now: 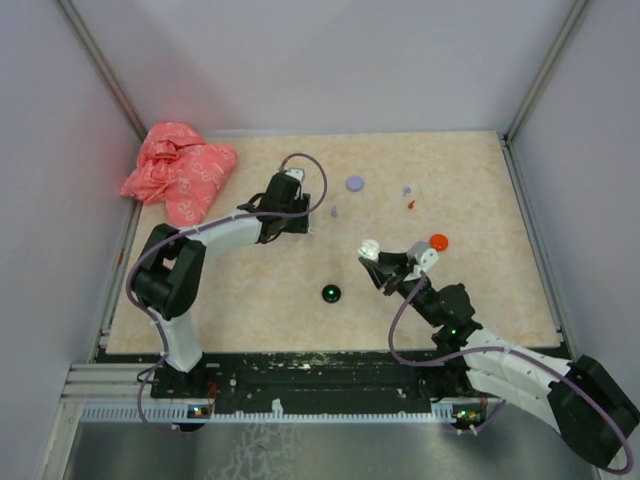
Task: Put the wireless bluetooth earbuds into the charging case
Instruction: Pick up the earbud from the center of the board.
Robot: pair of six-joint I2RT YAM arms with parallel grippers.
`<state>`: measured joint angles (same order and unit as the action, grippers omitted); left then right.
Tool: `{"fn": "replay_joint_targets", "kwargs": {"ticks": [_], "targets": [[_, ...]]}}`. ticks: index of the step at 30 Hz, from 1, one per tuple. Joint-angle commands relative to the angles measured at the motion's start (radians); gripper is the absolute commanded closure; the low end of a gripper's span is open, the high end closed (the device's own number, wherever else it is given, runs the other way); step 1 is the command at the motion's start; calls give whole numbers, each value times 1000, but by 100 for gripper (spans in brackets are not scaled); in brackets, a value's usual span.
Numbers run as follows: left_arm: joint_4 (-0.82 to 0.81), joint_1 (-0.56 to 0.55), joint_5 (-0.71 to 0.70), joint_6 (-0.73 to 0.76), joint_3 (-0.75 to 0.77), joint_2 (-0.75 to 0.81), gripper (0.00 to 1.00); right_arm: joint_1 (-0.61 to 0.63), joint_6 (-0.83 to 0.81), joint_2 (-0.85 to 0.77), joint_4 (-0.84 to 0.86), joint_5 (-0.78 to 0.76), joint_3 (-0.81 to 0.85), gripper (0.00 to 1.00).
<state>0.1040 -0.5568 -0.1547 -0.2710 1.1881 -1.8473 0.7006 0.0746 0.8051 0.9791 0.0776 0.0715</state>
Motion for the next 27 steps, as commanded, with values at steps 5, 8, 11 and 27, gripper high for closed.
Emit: {"fn": "replay_joint_targets", "kwargs": {"ticks": [5, 8, 11, 27], "targets": [[-10, -27, 45, 110, 70, -69, 50, 4, 14, 11, 67, 17, 11, 100], [8, -39, 19, 132, 90, -91, 52, 4, 14, 12, 63, 18, 11, 100], [15, -41, 7, 148, 105, -109, 54, 4, 12, 15, 66, 21, 11, 100], [60, -43, -1, 181, 159, -175, 63, 2, 15, 29, 70, 27, 14, 100]]}}
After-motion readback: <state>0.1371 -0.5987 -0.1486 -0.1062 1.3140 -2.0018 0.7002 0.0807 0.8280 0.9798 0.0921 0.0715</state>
